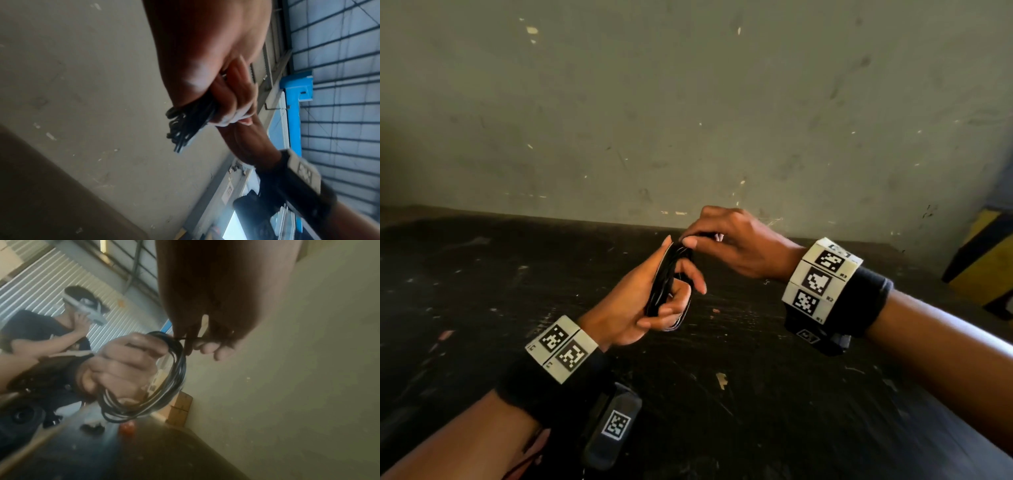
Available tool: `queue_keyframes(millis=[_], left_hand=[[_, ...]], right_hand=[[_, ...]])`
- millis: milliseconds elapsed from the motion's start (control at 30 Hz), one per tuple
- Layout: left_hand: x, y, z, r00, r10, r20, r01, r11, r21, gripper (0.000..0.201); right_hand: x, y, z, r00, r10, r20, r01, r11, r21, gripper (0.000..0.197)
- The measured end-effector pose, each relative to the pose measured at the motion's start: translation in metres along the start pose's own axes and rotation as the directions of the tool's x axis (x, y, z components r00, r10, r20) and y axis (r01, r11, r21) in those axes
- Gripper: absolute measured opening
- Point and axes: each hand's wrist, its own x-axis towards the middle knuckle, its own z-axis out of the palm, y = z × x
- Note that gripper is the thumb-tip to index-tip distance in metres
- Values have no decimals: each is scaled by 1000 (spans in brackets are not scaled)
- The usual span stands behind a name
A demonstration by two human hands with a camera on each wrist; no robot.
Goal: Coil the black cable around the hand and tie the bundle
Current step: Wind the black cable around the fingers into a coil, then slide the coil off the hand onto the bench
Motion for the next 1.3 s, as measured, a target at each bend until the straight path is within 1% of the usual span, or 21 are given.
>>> queue_keyframes(millis=[67,100,133,233,300,333,367,433,467,533,600,667,766,833,933,966,1000,1066,1166,1233,1300], left_hand=[[-1,3,-2,999,3,45,2,994,-107,65],[-1,4,-3,998,8,63,1,989,-145,64],[-1,6,-2,996,16,82,-1,985,-173,63],[-1,8,-2,986,42,158,3,961,-276,60],[-2,7,-3,979,59,194,14,935,-355,58],[-2,6,-3,980,66,188,10,925,-380,58],[-2,5,-3,985,68,158,-1,922,-388,58],[-3,4,2,997,70,31,-54,932,-358,61],[-2,2,6,996,78,-49,-90,940,-329,61],[-1,-1,14,976,90,-197,-143,951,-273,61],[2,-4,17,936,97,-338,-163,971,-174,60],[7,-7,18,880,114,-460,-152,987,-46,56],[19,-10,23,797,110,-594,-162,986,-36,48],[27,-14,28,755,134,-642,-212,976,-45,45],[32,-25,36,725,148,-672,-250,966,-57,46],[33,-31,38,712,148,-686,-245,969,-44,46],[34,-35,40,698,148,-701,-233,972,-26,45],[34,-45,40,663,138,-736,-179,984,24,46],[32,-55,40,602,113,-790,7,989,147,45],[31,-61,45,537,93,-839,123,975,186,41],[28,-75,52,462,85,-883,249,943,221,40]], right_hand=[[-2,-1,10,997,31,-69,-21,989,150,30],[-3,-4,16,993,78,-86,-54,968,244,28],[-4,-7,22,987,131,-88,-94,936,338,29],[-6,-19,42,951,287,-114,-177,810,559,42],[-5,-23,52,924,360,-132,-193,734,651,45],[-4,-23,56,912,386,-140,-198,712,674,45],[-4,-23,59,900,408,-149,-206,702,681,46],[-3,-22,66,874,448,-187,-223,713,665,46],[-3,-22,69,859,464,-215,-231,727,646,46],[-6,-20,72,837,472,-278,-241,772,588,44],[-10,-16,71,826,452,-336,-233,818,526,41],[-14,-7,69,827,421,-372,-222,853,472,38],[-19,4,67,847,415,-332,-238,855,462,39],[-25,8,67,851,438,-291,-240,817,525,43],[-32,14,70,842,493,-220,-268,736,622,49],[-36,17,71,849,490,-197,-274,728,628,50],[-39,20,72,861,476,-182,-280,740,611,50],[-46,26,75,889,433,-147,-282,772,570,47],[-60,35,84,928,363,-87,-267,808,526,44],[-72,40,98,953,296,-61,-235,852,467,44],[-85,38,119,976,220,7,-202,884,423,44]])
